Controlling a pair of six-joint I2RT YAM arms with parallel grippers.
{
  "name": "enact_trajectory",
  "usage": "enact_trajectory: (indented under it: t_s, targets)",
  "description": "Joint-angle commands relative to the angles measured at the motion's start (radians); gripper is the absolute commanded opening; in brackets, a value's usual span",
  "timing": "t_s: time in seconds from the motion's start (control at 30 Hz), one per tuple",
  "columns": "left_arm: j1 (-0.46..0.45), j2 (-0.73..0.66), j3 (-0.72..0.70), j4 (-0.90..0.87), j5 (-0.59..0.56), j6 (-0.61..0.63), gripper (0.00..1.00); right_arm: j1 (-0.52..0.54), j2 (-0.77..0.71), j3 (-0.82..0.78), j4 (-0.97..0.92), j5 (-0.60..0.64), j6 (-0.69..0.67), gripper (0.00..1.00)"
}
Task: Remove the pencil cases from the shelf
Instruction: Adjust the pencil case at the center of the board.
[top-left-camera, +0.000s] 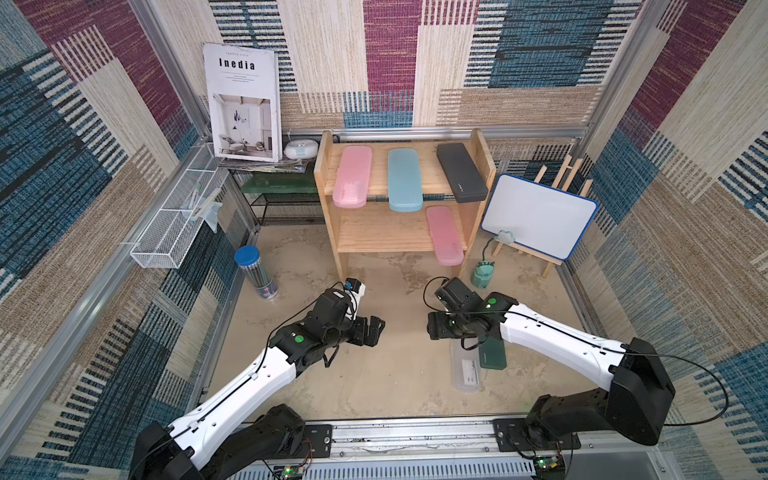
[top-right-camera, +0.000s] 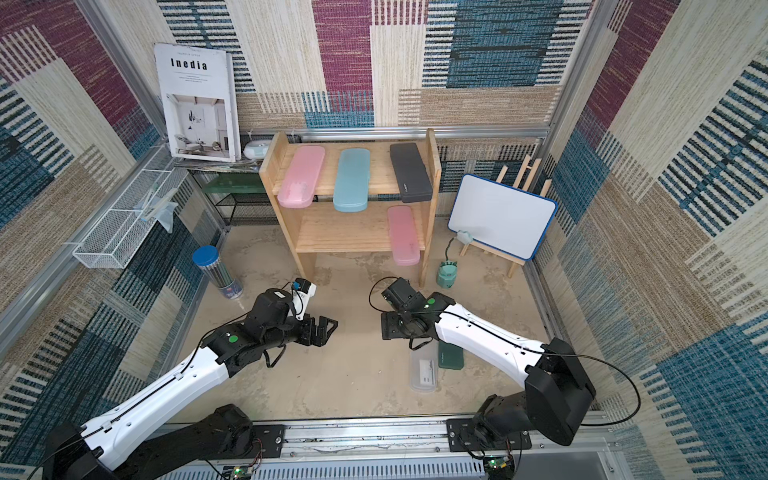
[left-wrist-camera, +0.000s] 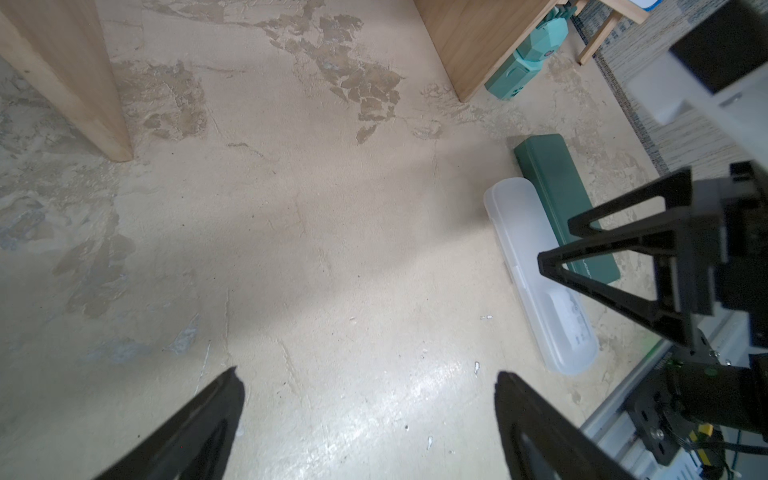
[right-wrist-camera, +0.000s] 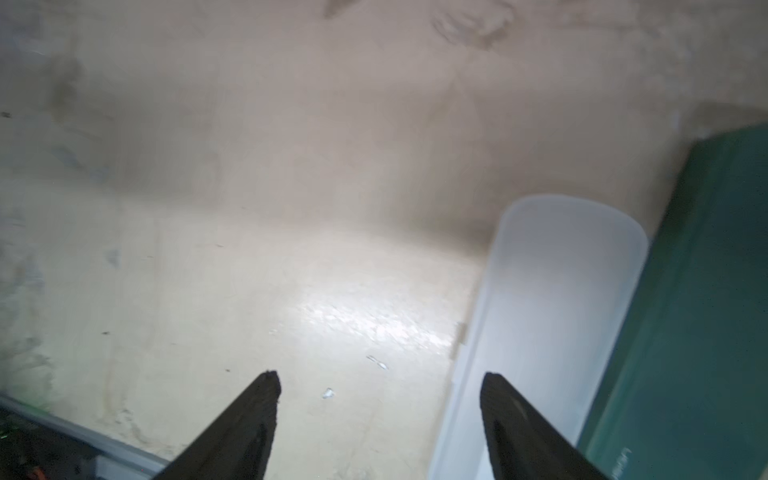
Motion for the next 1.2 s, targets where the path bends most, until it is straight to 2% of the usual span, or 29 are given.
enact_trajectory:
  t_s: [0.0, 0.07, 0.4, 0.8, 0.87, 1.1, 1.17]
  targets:
    - [0.000, 0.012, 0.013, 0.022, 0.031, -0.006, 0.98, -0.006, -0.011, -0.047, -0.104, 0.033, 0.046, 0.89]
    - [0.000, 0.021, 0.015, 0.027, 0.042, -0.009, 0.98, -0.009, -0.019, -0.081, -0.075, 0.014, 0.059, 0.95]
    - [0.001, 0.028, 0.019, 0.013, 0.041, -0.009, 0.99, -0.073, 0.000, -0.200, 0.029, -0.047, 0.063, 1.00]
    - [0.000, 0.052, 0.030, 0.016, 0.038, -0.005, 0.99, -0.104, 0.054, -0.240, 0.104, -0.067, 0.040, 1.00]
    - [0.000, 0.055, 0.032, 0.014, 0.036, -0.005, 0.99, -0.104, 0.071, -0.237, 0.103, -0.066, 0.033, 0.97]
    - [0.000, 0.053, 0.029, 0.014, 0.026, -0.005, 0.99, -0.104, 0.096, -0.182, 0.076, -0.012, 0.012, 0.78]
    - [0.001, 0.053, 0.028, 0.014, 0.026, -0.005, 0.99, -0.105, 0.110, -0.167, 0.076, -0.002, 0.003, 0.76]
